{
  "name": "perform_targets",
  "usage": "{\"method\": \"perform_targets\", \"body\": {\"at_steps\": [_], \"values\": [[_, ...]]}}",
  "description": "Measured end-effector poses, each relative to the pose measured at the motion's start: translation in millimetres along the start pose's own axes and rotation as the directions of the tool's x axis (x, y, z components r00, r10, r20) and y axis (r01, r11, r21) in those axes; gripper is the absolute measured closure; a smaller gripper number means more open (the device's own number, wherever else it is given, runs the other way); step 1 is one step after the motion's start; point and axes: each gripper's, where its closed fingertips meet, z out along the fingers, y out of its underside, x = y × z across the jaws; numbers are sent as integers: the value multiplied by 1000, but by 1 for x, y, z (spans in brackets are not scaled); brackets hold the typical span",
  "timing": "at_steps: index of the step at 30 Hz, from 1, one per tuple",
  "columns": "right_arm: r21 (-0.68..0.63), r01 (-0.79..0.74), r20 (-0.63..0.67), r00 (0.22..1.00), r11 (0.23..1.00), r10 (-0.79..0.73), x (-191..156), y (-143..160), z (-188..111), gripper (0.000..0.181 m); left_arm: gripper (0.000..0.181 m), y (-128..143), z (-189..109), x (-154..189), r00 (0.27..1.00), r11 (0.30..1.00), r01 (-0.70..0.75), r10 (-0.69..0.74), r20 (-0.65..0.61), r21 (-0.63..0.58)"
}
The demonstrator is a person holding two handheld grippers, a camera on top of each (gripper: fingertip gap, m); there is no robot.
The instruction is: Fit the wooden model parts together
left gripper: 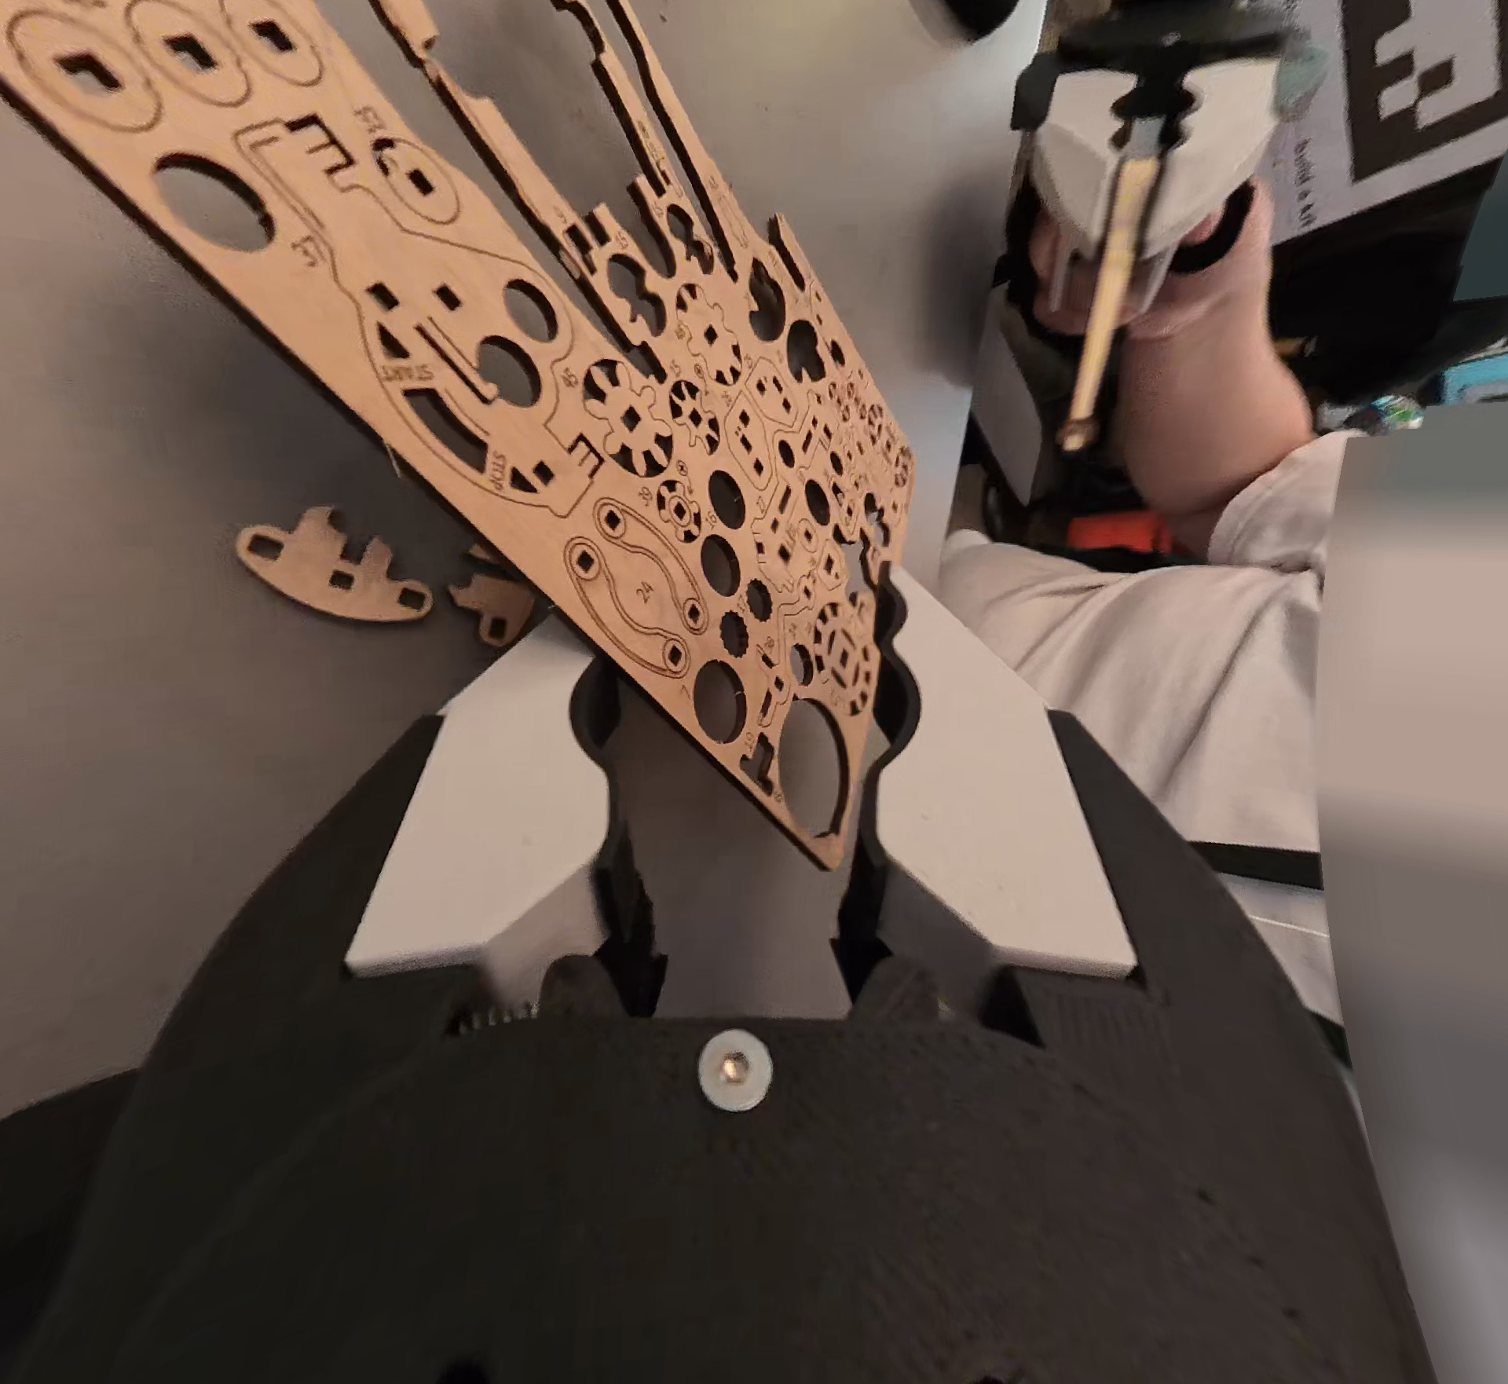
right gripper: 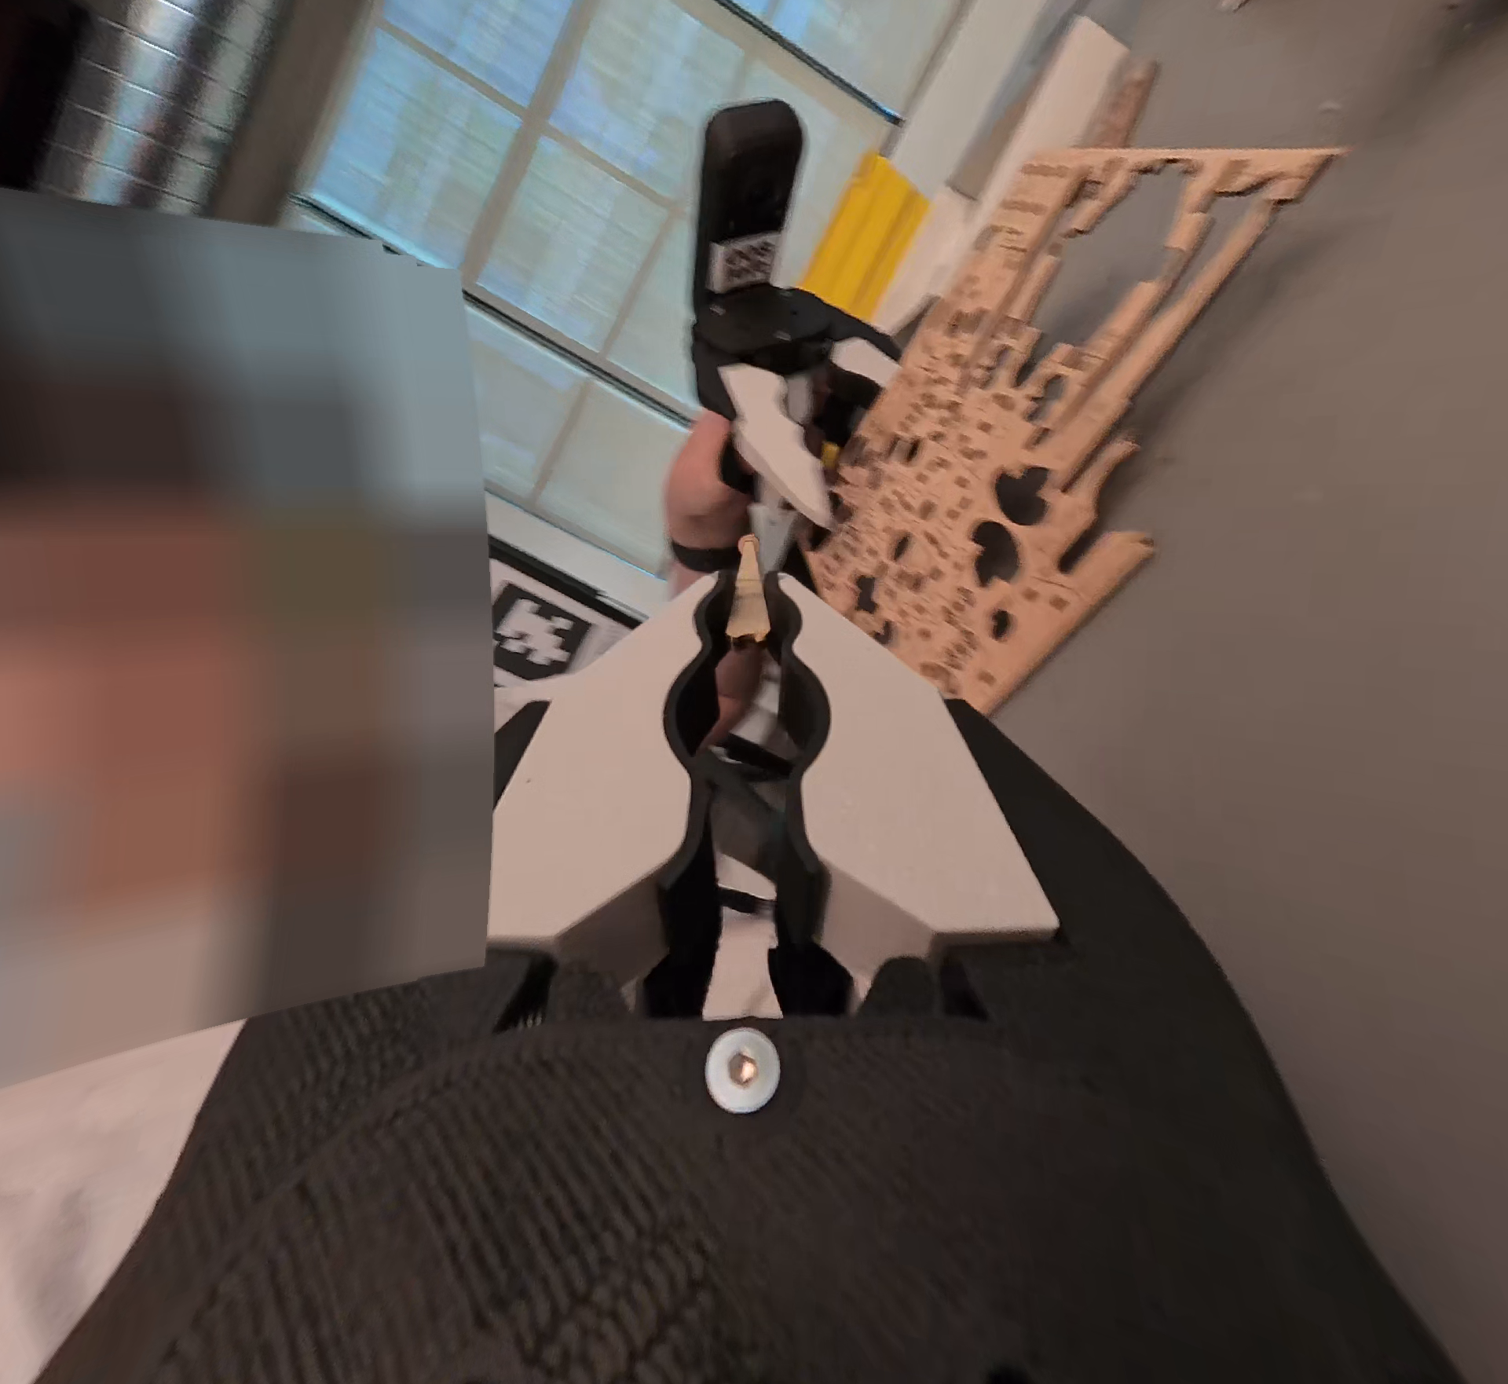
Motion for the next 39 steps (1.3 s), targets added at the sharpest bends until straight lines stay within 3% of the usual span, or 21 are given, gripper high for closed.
{"method": "perform_targets", "body": {"at_steps": [1,6,11,16,22,26,35,39], "values": [[-8,16,-37,999,1000,-16,6,1,-1,176,118,-1,-2,1,999,1000,24,-23,-25,6],[-53,82,-156,984,995,-90,22,4,-3,176,111,-7,-6,8,997,999,29,-26,-71,45],[-119,120,-260,954,986,-148,37,10,-6,176,112,5,7,26,987,999,-2,-4,-159,-38],[-165,160,-283,938,973,-202,36,12,-8,176,120,14,8,19,993,995,-17,4,-122,-100],[-232,198,-330,905,952,-269,43,16,-9,176,113,13,-11,6,997,995,31,-37,-65,-91],[-282,214,-337,891,935,-305,46,21,-7,176,118,12,-16,2,996,996,51,-56,-63,-79],[-303,230,-328,886,925,-328,48,26,-8,177,131,-7,-53,-20,995,996,50,-56,86,69],[-243,252,-229,923,937,-308,27,20,-1,177,140,-29,-63,3,994,978,-106,102,35,182]]}}
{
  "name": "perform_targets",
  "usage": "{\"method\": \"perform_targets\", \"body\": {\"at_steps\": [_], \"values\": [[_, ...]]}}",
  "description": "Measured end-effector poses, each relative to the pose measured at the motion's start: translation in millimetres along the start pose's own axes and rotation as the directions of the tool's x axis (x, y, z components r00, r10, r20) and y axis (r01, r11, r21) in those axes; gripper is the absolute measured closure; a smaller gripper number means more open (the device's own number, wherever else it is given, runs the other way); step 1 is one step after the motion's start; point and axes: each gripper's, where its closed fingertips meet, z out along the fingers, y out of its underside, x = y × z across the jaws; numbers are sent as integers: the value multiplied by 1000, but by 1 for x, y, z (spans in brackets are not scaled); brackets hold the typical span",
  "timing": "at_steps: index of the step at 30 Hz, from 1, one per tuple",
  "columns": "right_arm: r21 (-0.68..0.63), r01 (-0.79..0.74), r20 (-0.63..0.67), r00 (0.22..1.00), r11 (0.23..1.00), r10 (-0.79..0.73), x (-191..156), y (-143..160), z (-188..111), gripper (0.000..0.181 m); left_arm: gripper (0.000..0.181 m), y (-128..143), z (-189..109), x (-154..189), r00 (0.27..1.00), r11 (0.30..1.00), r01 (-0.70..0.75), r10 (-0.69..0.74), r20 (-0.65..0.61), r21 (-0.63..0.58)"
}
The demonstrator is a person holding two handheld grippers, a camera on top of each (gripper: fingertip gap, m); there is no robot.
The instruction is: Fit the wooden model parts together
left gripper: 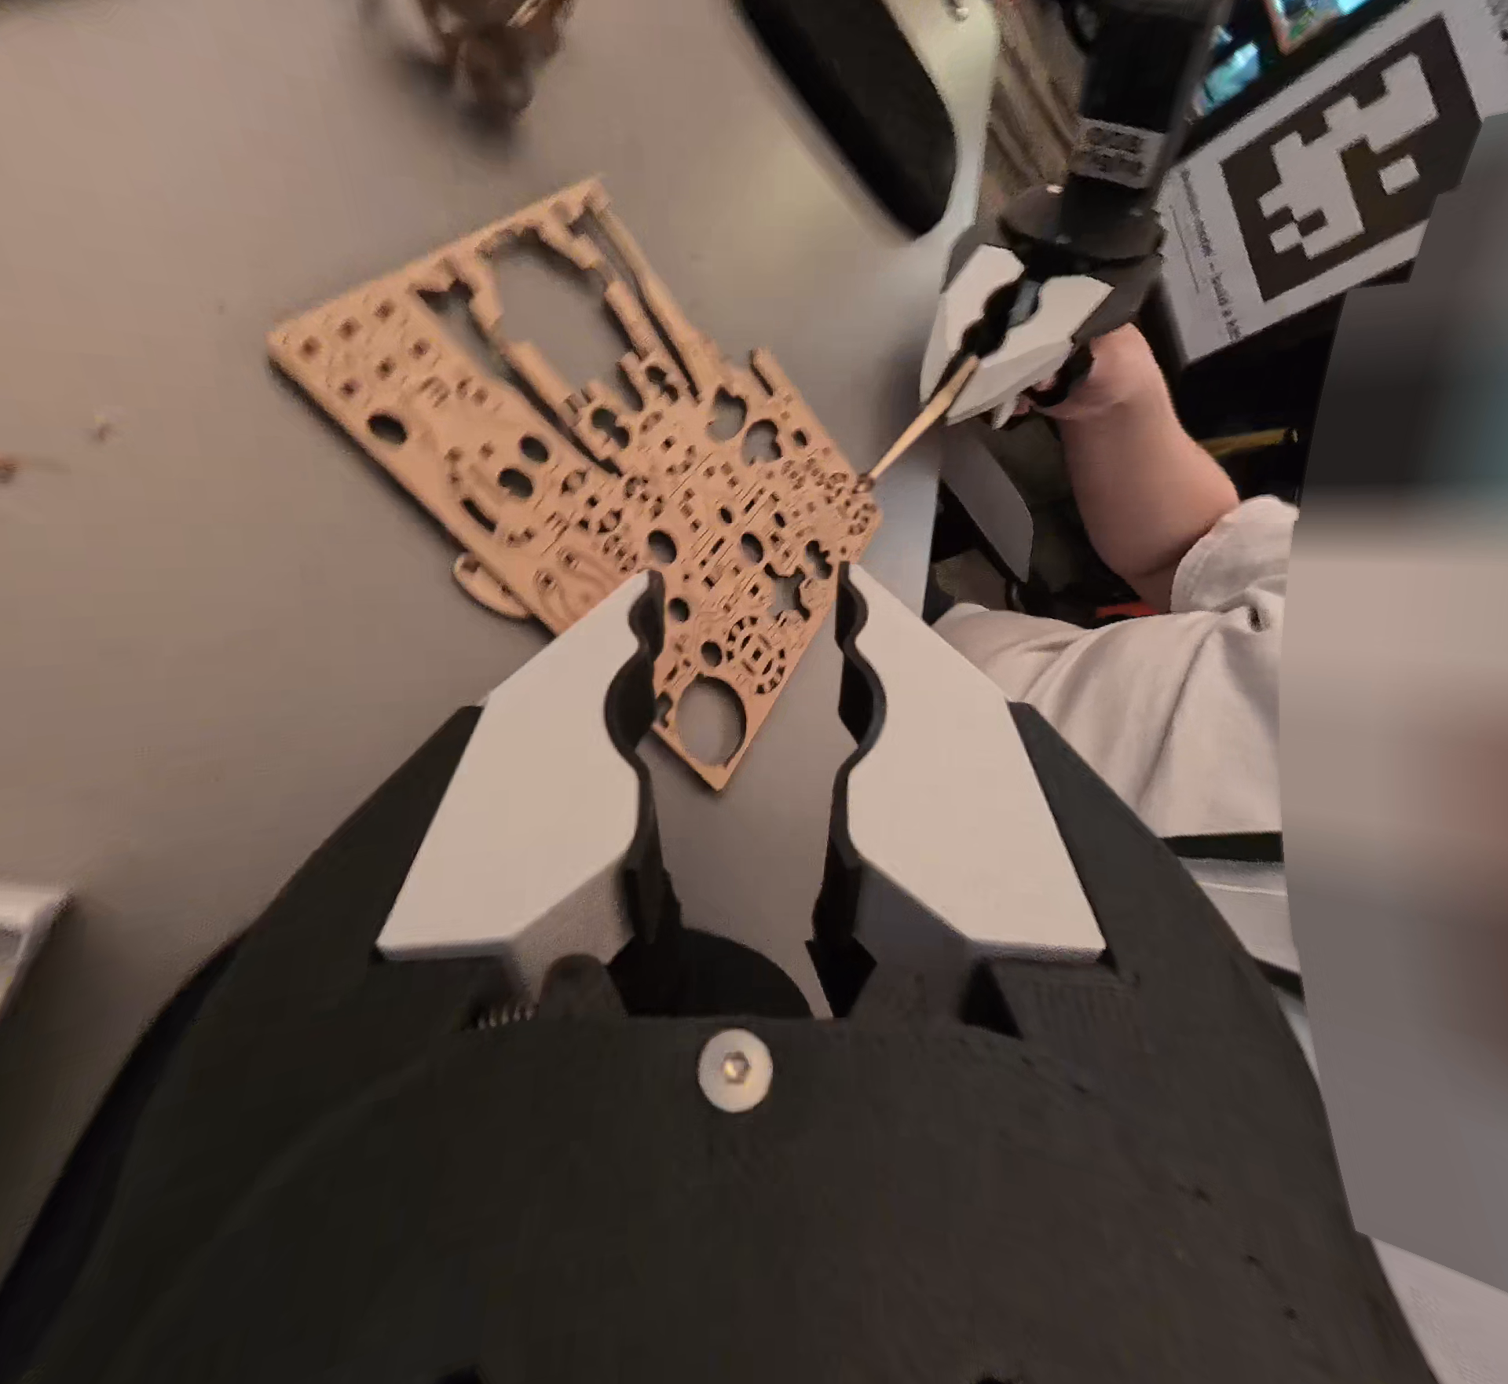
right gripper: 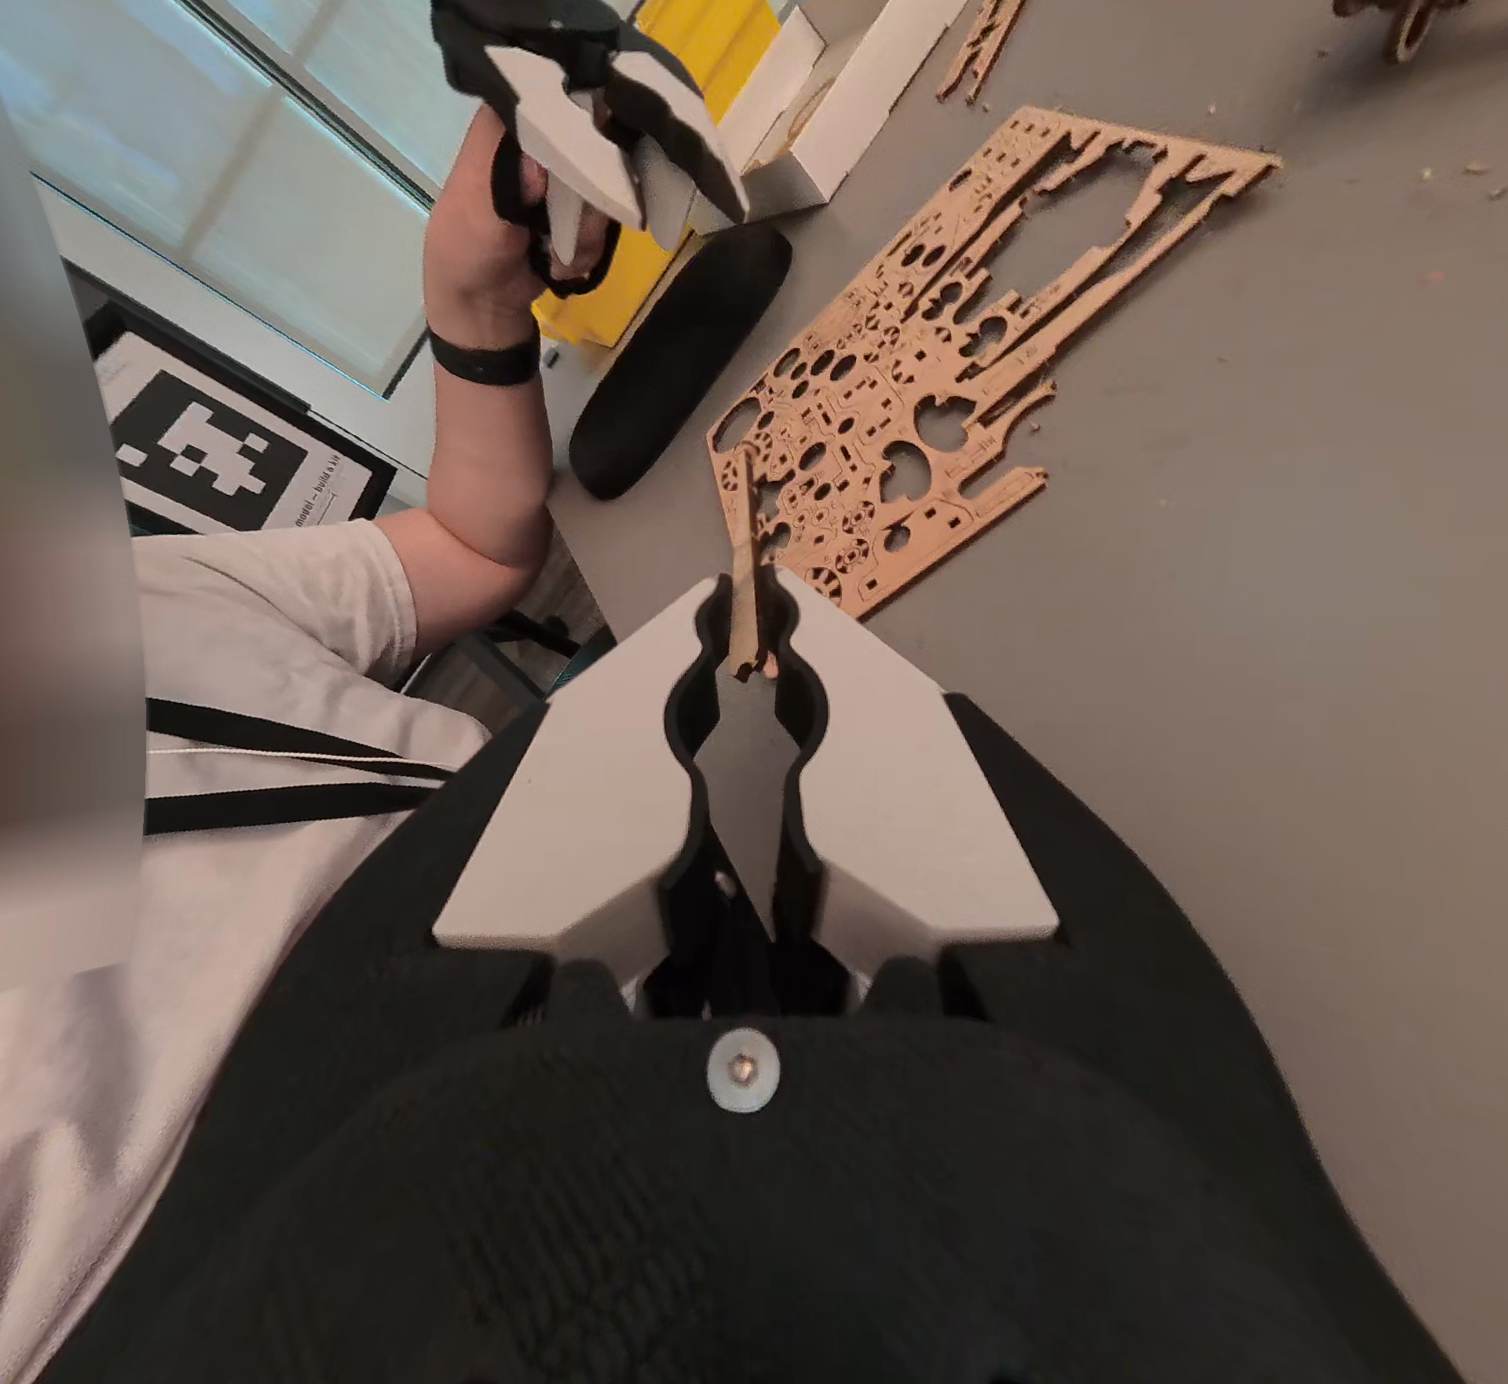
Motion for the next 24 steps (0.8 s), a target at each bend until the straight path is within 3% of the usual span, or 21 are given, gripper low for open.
{"method": "perform_targets", "body": {"at_steps": [4,8,11,16,24], "values": [[8,72,5,997,997,-72,-8,-6,-2,176,143,-11,12,39,955,957,-283,288,-74,70],[13,288,-2,958,958,-288,-23,-10,-1,177,146,-4,28,63,872,880,-465,475,-119,101],[18,488,-15,873,873,-488,-36,-10,1,177,151,9,43,66,854,872,-485,489,-175,68],[-32,683,-70,726,729,-684,-40,-8,7,177,155,20,51,81,855,933,-355,347,-386,52],[-3,686,-42,727,728,-686,-47,-13,9,178,151,25,60,72,822,858,-511,503,-266,45]]}}
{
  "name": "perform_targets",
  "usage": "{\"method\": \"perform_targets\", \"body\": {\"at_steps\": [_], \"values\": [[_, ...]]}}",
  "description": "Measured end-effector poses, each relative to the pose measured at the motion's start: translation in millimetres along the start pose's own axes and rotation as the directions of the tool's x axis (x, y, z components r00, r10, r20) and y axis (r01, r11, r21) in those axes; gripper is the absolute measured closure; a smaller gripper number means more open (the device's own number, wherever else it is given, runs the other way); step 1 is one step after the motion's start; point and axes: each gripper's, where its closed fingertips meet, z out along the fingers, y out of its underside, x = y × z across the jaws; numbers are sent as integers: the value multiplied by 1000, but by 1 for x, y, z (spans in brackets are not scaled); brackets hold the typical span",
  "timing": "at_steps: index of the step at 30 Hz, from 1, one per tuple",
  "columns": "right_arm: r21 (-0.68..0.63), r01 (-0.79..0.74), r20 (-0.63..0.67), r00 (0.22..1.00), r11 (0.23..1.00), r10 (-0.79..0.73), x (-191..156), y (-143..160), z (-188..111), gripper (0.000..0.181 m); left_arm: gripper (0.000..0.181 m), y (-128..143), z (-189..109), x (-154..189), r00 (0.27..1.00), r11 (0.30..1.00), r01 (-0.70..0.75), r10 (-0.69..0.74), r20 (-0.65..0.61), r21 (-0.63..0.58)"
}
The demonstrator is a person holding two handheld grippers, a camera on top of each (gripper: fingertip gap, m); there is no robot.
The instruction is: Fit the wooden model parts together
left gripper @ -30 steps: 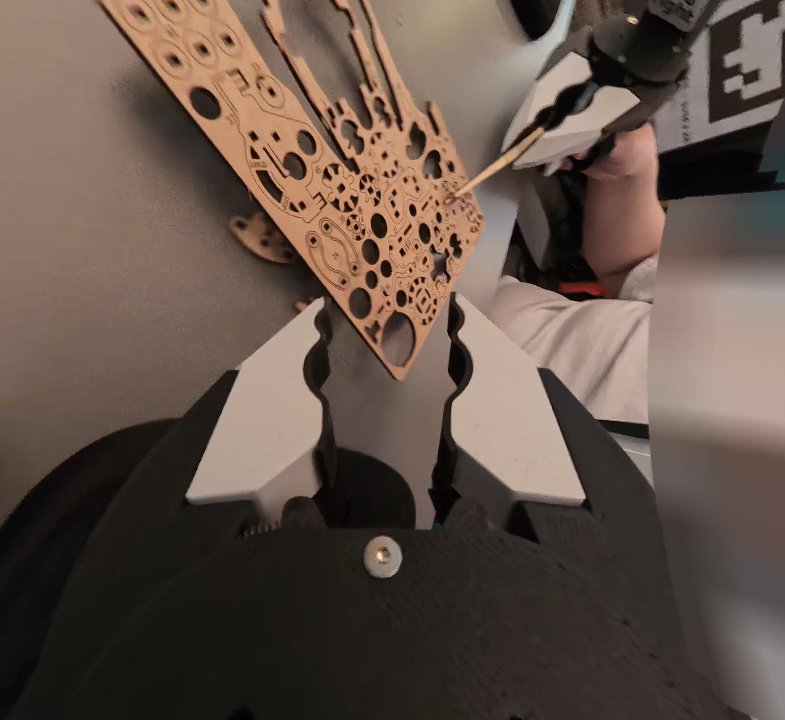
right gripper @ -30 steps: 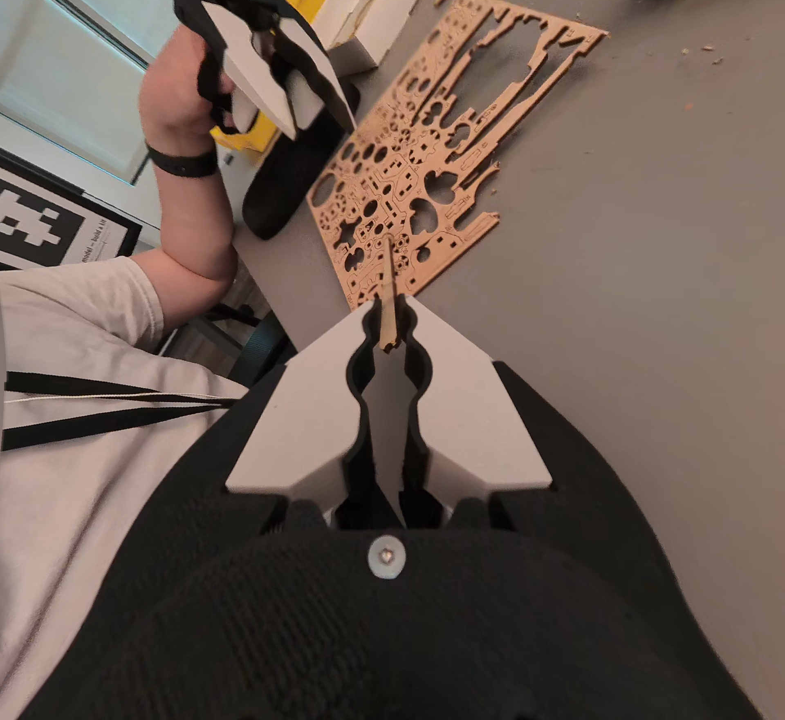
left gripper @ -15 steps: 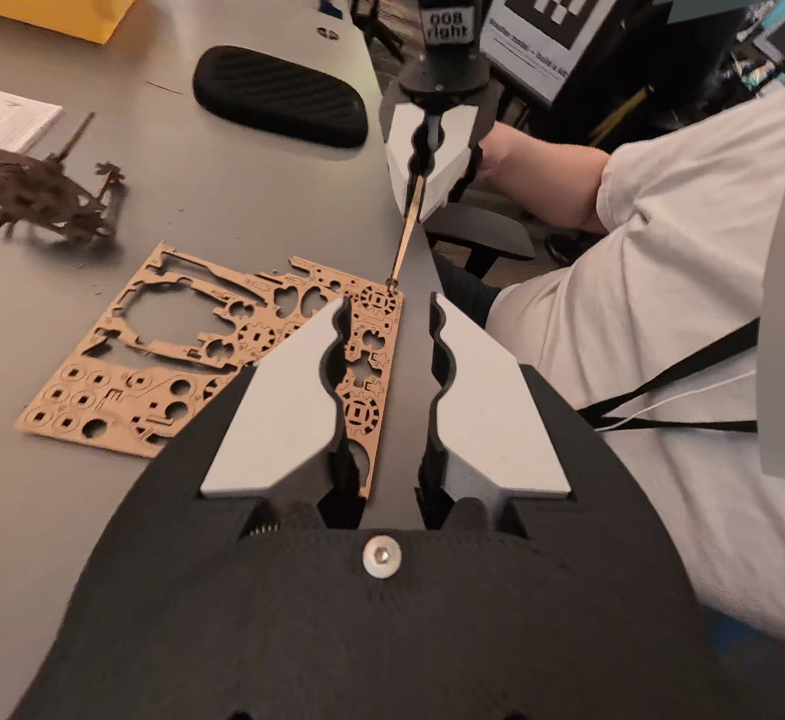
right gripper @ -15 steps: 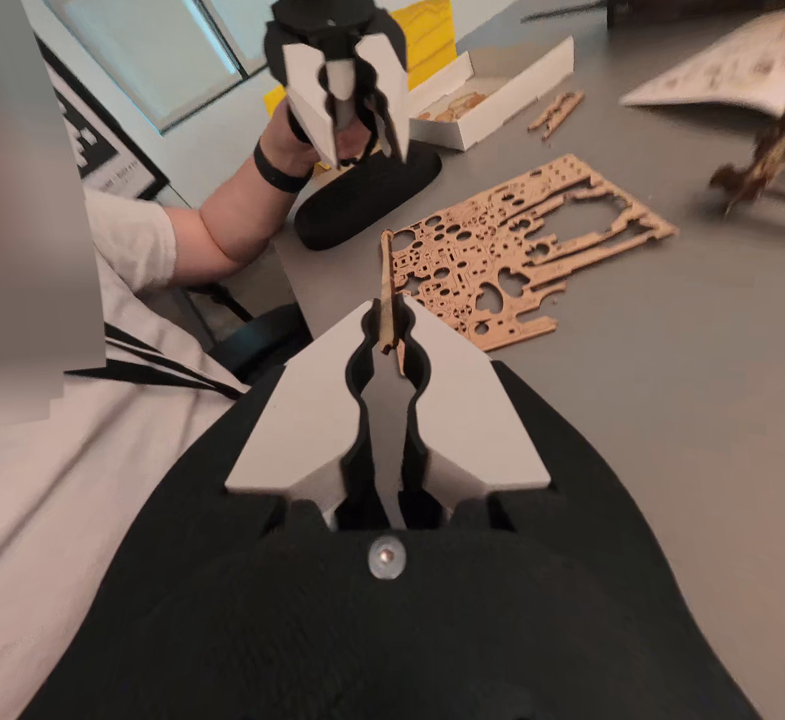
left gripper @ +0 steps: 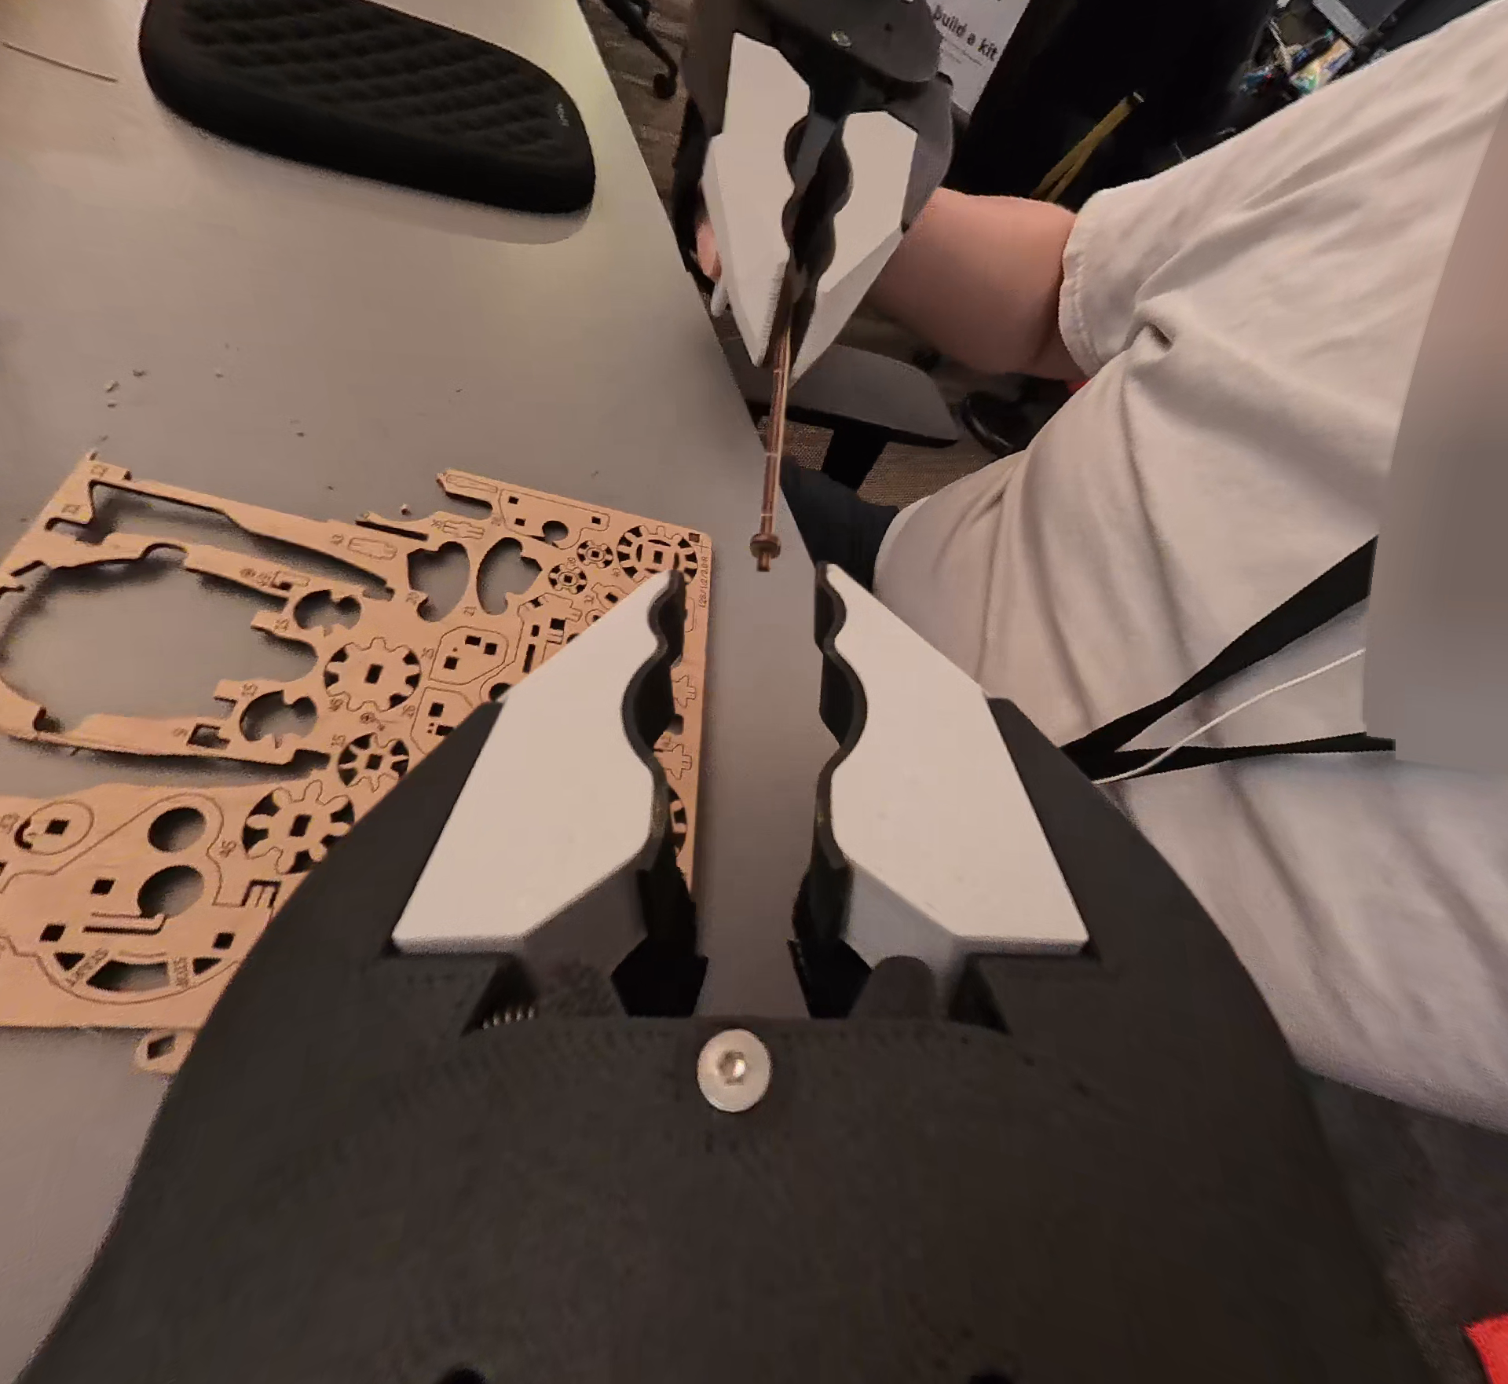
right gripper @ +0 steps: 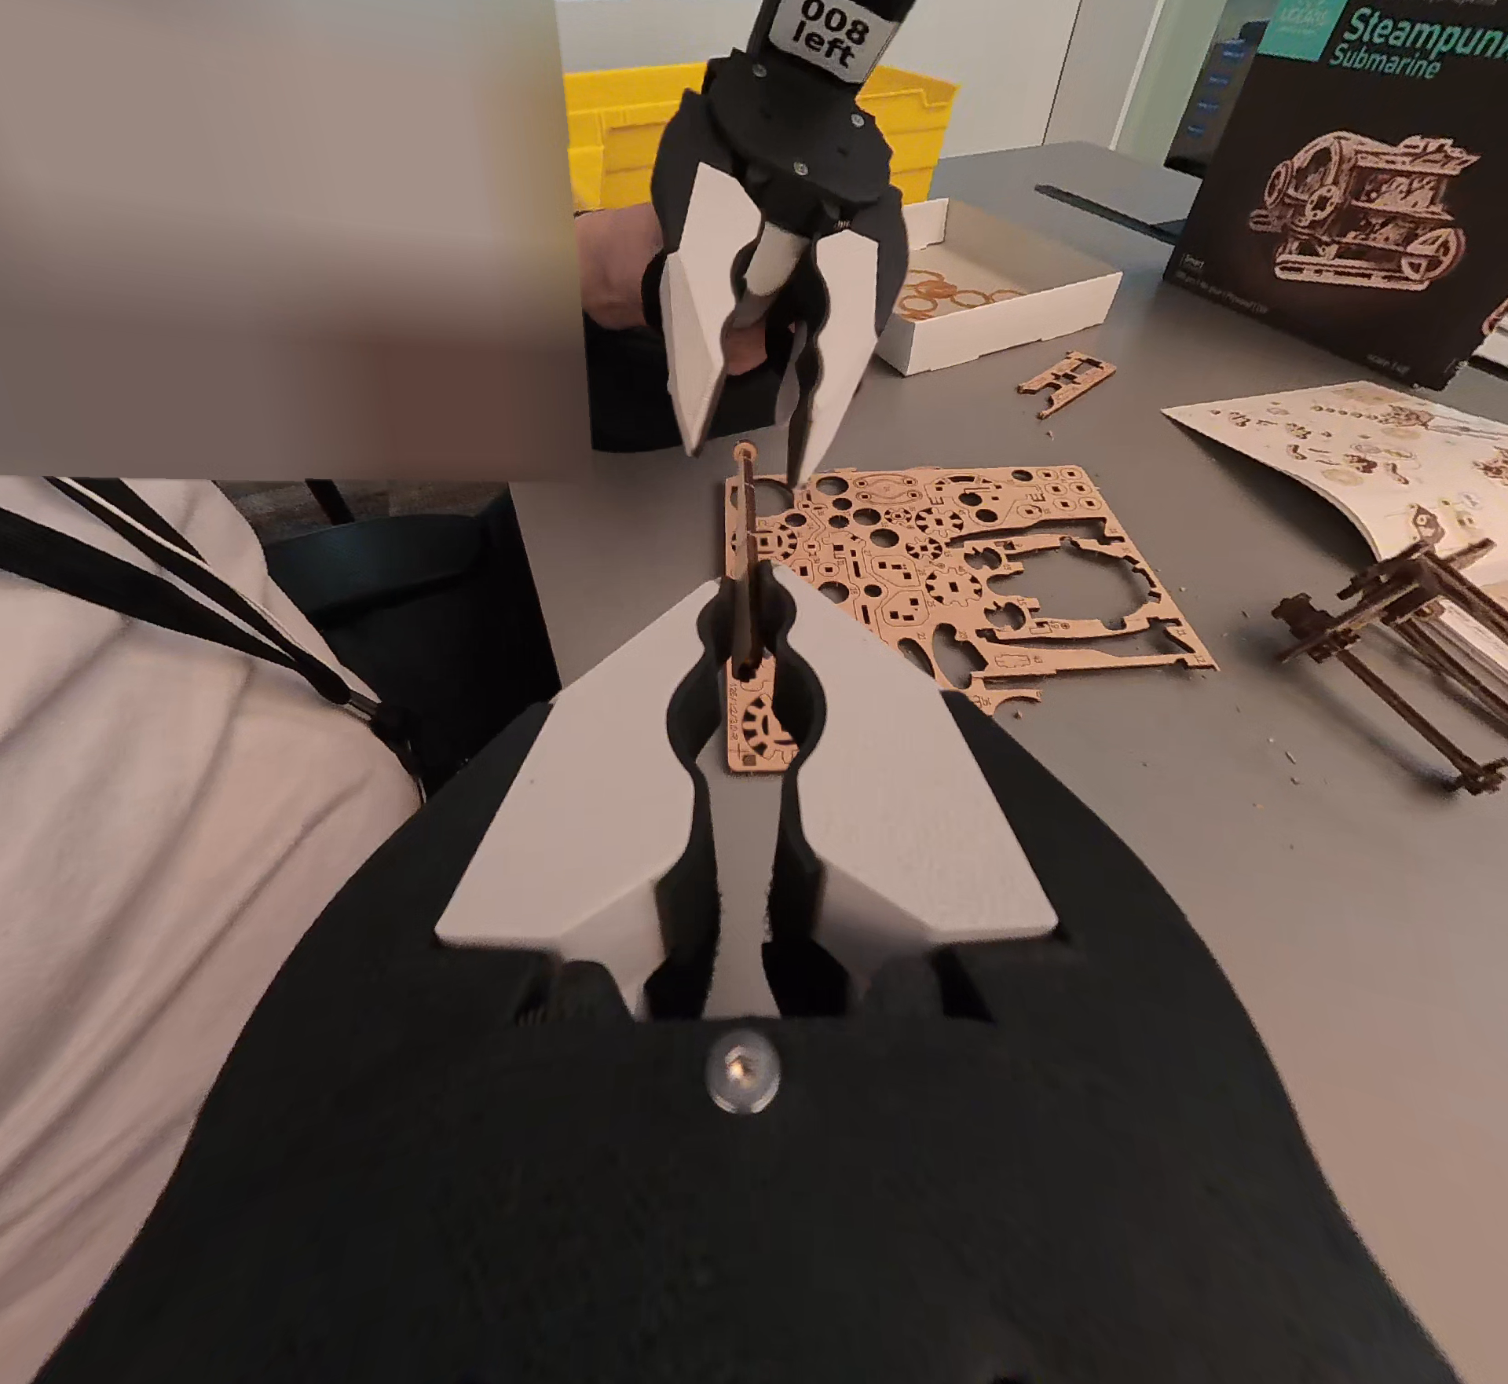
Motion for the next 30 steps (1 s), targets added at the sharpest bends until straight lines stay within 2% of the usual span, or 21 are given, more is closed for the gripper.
{"method": "perform_targets", "body": {"at_steps": [4,7,10,15,25,27,30], "values": [[-10,22,6,1000,1000,-22,-3,-1,3,181,153,-4,4,10,999,1000,-10,11,-50,30],[-11,28,7,1000,1000,-28,-4,-2,4,181,166,-4,7,13,998,999,-12,14,-68,33],[-17,27,10,1000,1000,-26,-4,0,6,181,175,0,10,9,999,1000,-27,27,-32,10],[-13,-10,35,999,1000,11,-4,3,8,181,176,1,9,8,998,999,-54,54,-17,2],[-198,86,28,996,977,-82,4,14,11,181,176,8,8,-3,992,994,-95,100,83,-60],[-184,65,27,998,981,-61,9,14,4,181,176,10,4,-9,989,993,-94,100,107,-66],[-128,41,42,999,991,-36,10,9,-7,181,176,8,-3,-6,994,995,-85,88,67,-49]]}}
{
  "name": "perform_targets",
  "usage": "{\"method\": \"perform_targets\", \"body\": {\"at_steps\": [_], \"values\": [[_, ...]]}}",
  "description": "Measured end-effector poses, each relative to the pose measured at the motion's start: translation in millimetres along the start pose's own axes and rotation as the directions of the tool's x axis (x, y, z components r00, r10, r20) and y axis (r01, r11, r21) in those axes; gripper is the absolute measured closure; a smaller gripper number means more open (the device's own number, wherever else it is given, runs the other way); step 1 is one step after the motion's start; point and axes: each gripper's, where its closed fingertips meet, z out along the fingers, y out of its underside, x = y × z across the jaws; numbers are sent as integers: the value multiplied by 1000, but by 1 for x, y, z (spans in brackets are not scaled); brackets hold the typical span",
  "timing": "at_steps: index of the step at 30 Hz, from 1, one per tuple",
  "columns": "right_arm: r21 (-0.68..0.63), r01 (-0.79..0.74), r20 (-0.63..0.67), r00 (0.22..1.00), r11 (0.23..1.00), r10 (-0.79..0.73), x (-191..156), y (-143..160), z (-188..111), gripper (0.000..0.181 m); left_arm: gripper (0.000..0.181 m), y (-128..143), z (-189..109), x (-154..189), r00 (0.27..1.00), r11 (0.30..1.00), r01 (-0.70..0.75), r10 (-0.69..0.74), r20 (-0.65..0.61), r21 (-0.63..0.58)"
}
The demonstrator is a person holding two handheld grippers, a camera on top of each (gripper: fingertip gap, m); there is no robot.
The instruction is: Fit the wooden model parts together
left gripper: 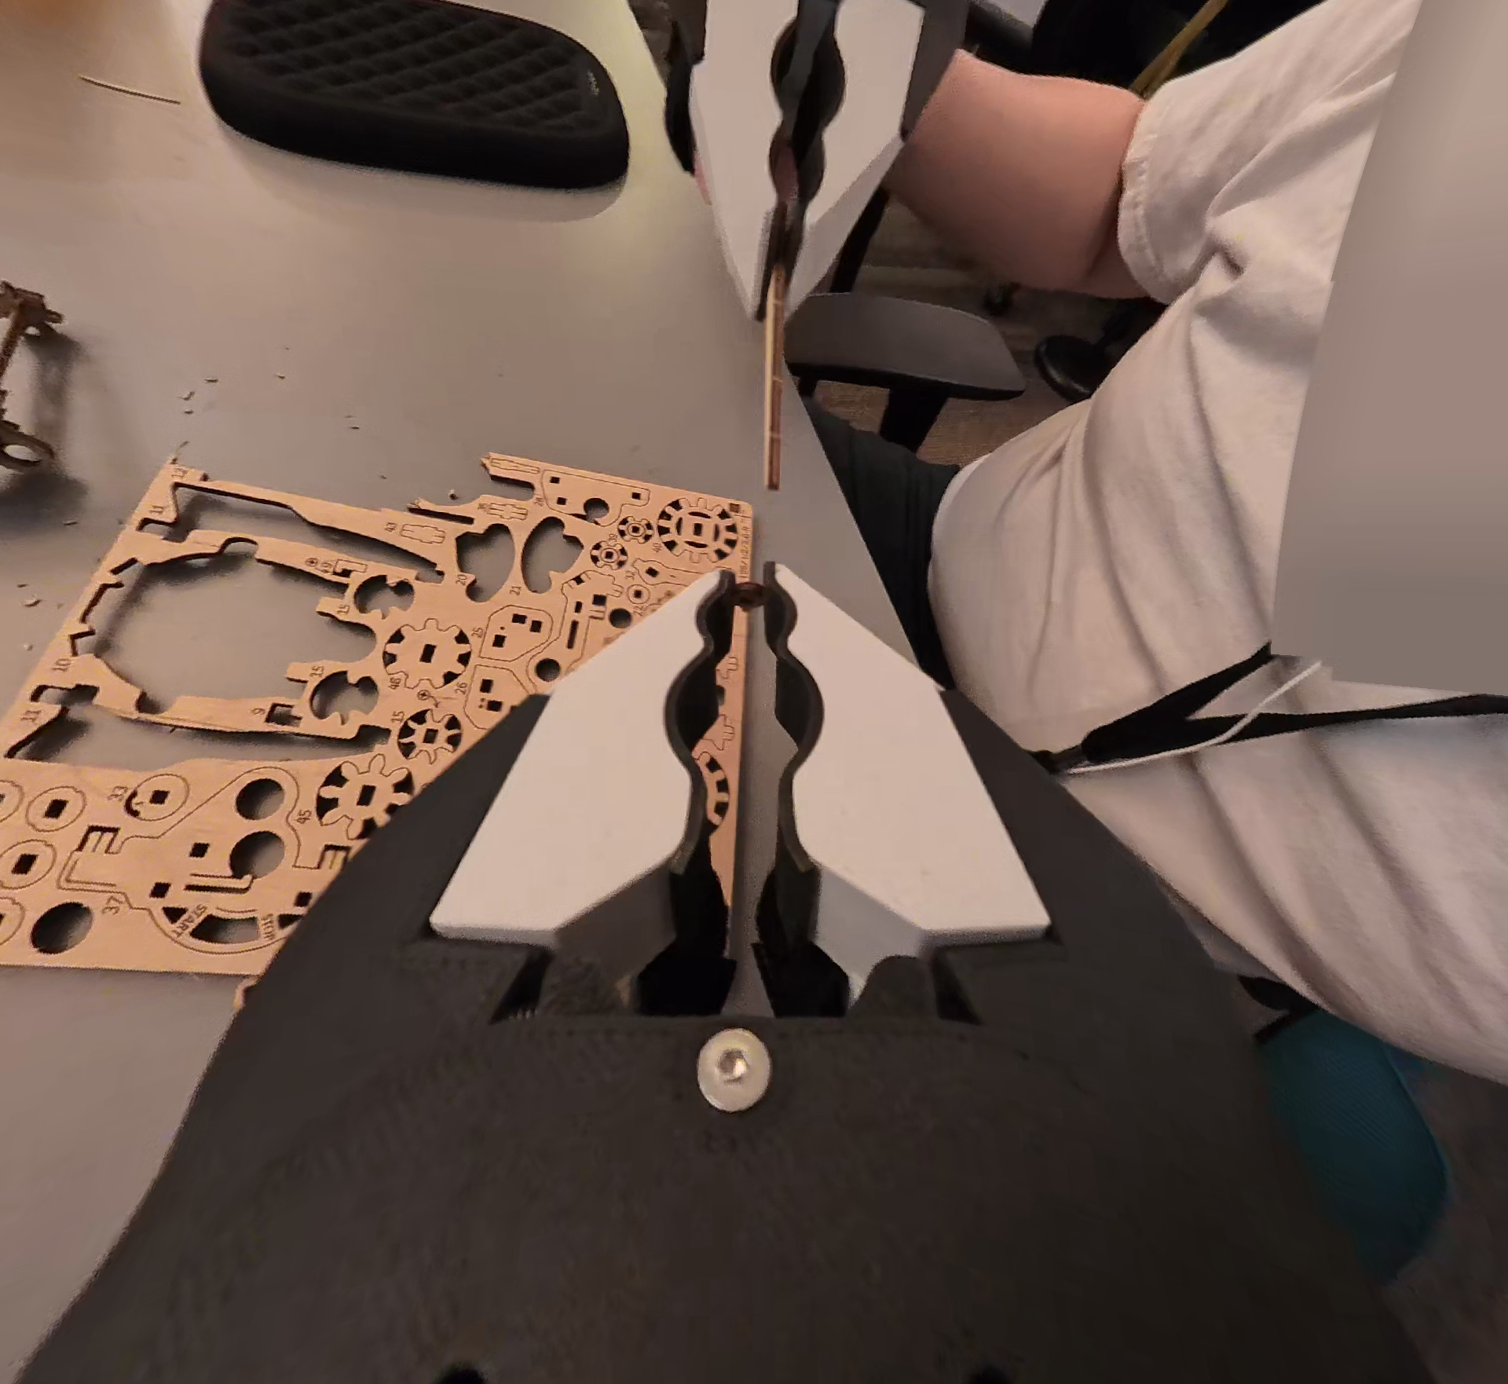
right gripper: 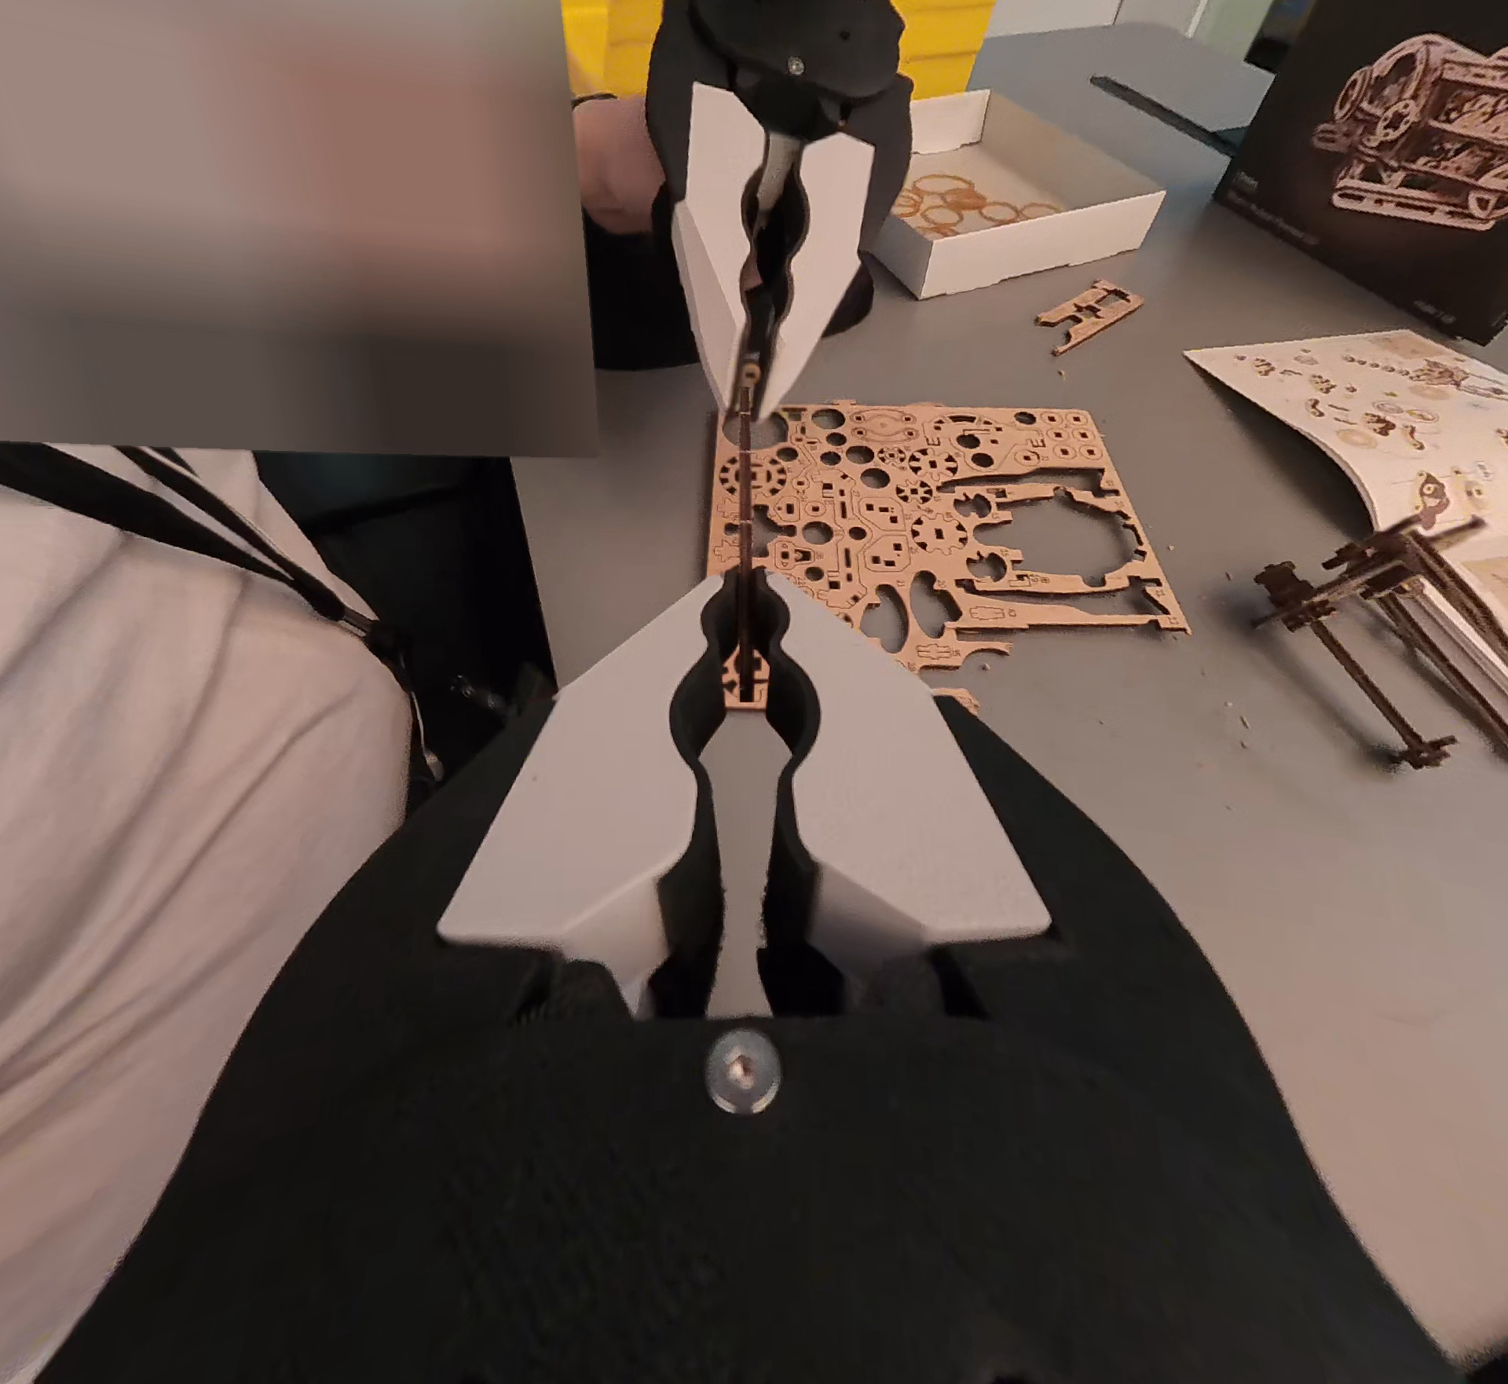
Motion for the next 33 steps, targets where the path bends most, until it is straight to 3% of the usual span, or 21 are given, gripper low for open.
{"method": "perform_targets", "body": {"at_steps": [6,9,13,16,22,25,28,31,33], "values": [[-46,-27,-154,988,999,20,31,22,-11,181,175,-2,3,13,988,988,-157,157,-11,15],[-145,-118,-354,933,982,60,66,53,-29,181,175,-13,0,24,968,965,-252,253,-1,68],[-174,-233,-425,894,957,140,78,79,-35,181,175,-30,-11,37,939,922,-343,344,26,179],[-198,-235,-403,904,952,139,75,87,-29,181,176,-39,-18,45,941,910,-326,339,-9,256],[-214,-220,-387,914,952,124,73,90,-27,177,176,-51,-34,61,945,913,-142,241,-223,382],[-136,-140,-349,933,981,85,64,67,-26,163,176,-57,-47,74,901,904,-29,208,-381,426],[46,118,-288,952,992,-100,37,7,-26,159,176,-61,-59,78,855,891,85,165,-493,445],[201,355,-241,921,913,-305,-3,-57,-16,159,176,-60,-62,79,813,893,155,128,-569,422],[244,447,-186,893,861,-411,-27,-84,-2,158,176,-58,-60,78,804,899,176,104,-585,401]]}}
